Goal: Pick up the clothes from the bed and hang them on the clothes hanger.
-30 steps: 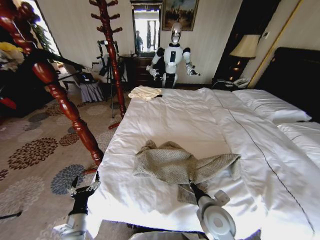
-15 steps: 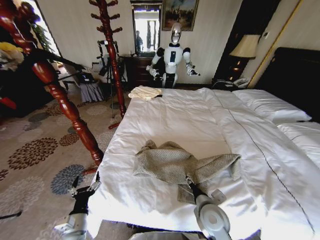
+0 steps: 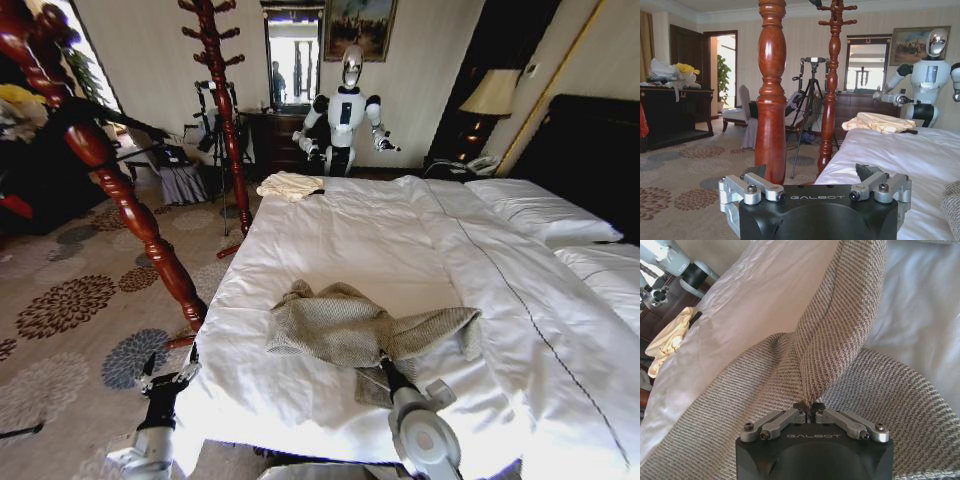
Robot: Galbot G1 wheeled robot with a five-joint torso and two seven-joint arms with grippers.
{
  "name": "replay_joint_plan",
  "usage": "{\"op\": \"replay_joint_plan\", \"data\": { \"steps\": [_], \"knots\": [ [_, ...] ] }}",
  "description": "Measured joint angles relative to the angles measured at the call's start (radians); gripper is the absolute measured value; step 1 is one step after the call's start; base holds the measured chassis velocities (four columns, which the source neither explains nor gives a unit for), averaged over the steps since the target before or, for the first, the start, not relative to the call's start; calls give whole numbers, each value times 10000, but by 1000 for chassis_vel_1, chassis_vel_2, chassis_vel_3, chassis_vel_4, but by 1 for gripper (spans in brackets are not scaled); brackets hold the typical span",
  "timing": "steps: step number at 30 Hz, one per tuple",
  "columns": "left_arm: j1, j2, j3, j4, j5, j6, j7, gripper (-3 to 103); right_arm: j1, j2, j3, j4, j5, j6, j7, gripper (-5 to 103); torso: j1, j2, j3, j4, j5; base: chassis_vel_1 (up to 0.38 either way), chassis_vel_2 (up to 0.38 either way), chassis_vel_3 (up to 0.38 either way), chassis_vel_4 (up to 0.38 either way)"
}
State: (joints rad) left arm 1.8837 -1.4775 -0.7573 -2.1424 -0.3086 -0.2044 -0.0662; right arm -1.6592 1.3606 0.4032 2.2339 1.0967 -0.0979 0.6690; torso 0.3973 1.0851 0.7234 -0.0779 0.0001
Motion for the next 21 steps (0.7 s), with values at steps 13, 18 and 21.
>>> {"op": "replay_joint_plan", "data": {
  "steps": [13,18,21],
  "knots": [
    [14,-5,37,54,59,-10,-6,100,-1066,-806,1342,2661,3002,-966,2339,2,0,1,0,0,0,0,0,0,0],
    [-31,-76,152,154,206,-22,-12,100,-1319,-2201,1845,2741,2265,-1201,2706,2,0,0,0,-2,-1,0,0,0,0],
    [-50,-103,209,199,317,-31,-9,100,-441,-3077,2042,2740,2747,-1173,2270,2,0,-1,1,4,2,0,0,0,0]
  ]
}}
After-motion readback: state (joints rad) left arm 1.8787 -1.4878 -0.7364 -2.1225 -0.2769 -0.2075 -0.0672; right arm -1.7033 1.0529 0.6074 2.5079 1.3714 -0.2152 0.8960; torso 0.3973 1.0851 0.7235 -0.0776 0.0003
